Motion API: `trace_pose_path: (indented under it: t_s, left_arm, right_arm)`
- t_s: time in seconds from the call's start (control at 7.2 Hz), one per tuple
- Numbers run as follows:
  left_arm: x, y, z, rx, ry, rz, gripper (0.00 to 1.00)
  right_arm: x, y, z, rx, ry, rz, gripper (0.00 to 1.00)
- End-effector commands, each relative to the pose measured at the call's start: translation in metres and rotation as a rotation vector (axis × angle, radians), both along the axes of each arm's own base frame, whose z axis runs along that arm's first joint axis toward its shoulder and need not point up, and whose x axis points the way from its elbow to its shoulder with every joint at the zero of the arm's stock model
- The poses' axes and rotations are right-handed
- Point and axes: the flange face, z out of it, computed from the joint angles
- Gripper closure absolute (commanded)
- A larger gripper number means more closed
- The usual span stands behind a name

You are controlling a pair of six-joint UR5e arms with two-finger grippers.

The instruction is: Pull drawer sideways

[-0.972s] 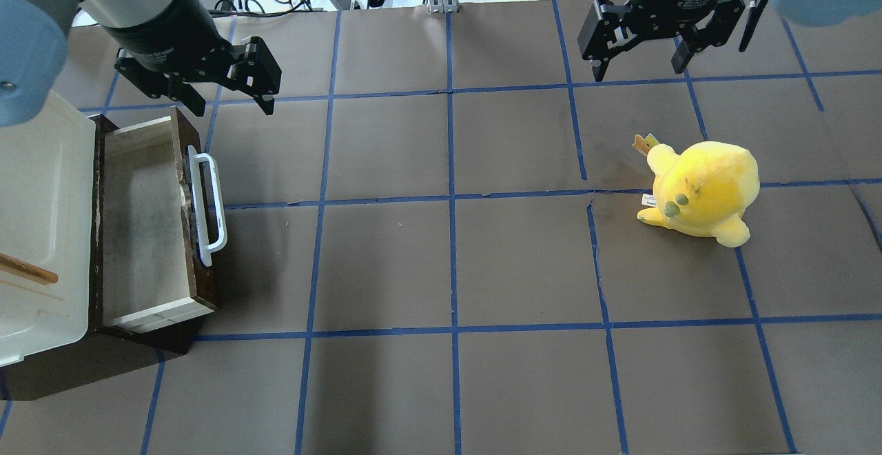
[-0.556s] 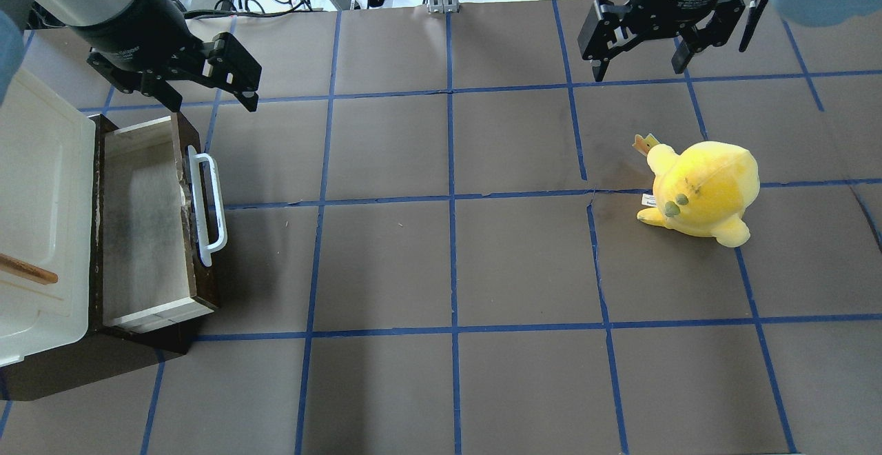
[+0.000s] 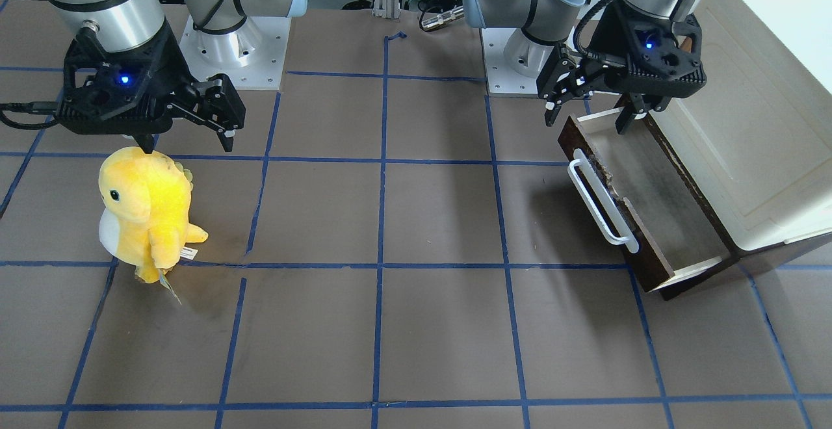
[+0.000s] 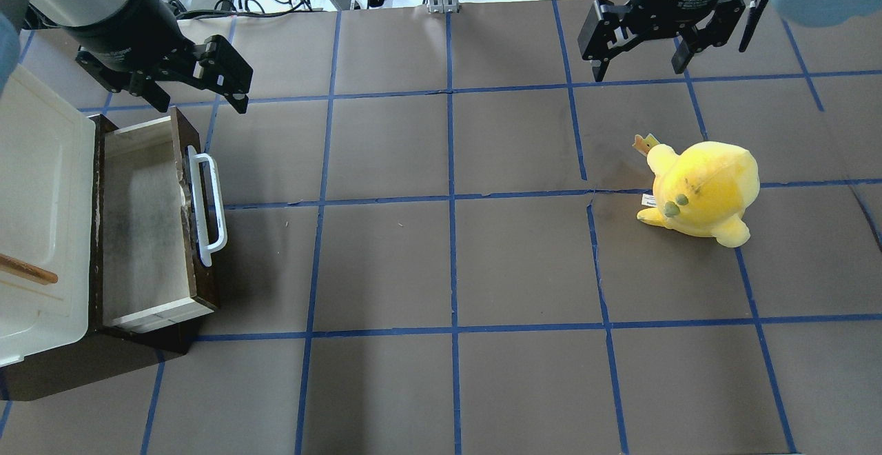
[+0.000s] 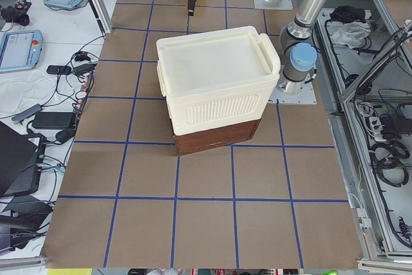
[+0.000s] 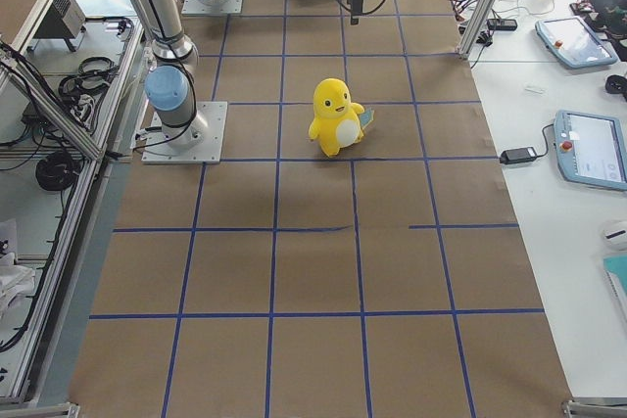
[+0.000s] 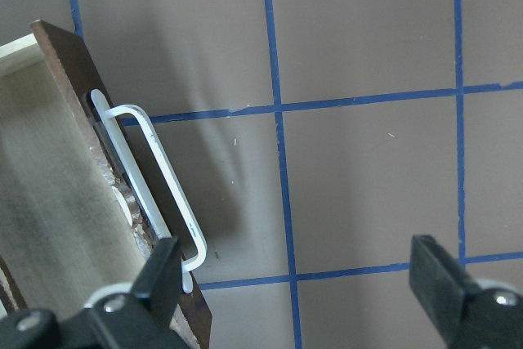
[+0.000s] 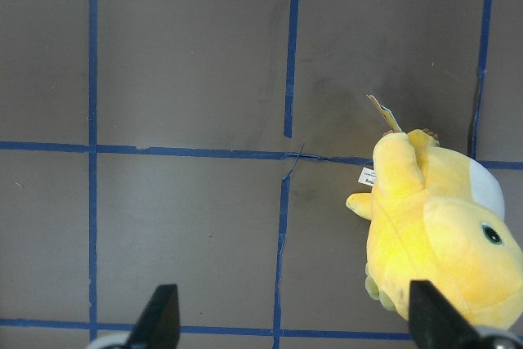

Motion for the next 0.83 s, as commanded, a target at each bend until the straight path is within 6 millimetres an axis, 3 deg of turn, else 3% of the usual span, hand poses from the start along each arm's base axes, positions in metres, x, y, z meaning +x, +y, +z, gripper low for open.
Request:
trace_pose_path:
  t_s: [0.0,0.69]
  left_arm:
    - [-0.0012,0.0018,0.0002,0.002,-0.005,0.004,0.0]
    - [-0.0013,0.0009,-0.0026,0.001,-0.003,0.006,0.0]
  right_arm:
    - [0.0,0.0,0.0,0.0,0.0,0.0,0.0]
    - [0.0,0.0,0.0,0.0,0.0,0.0,0.0]
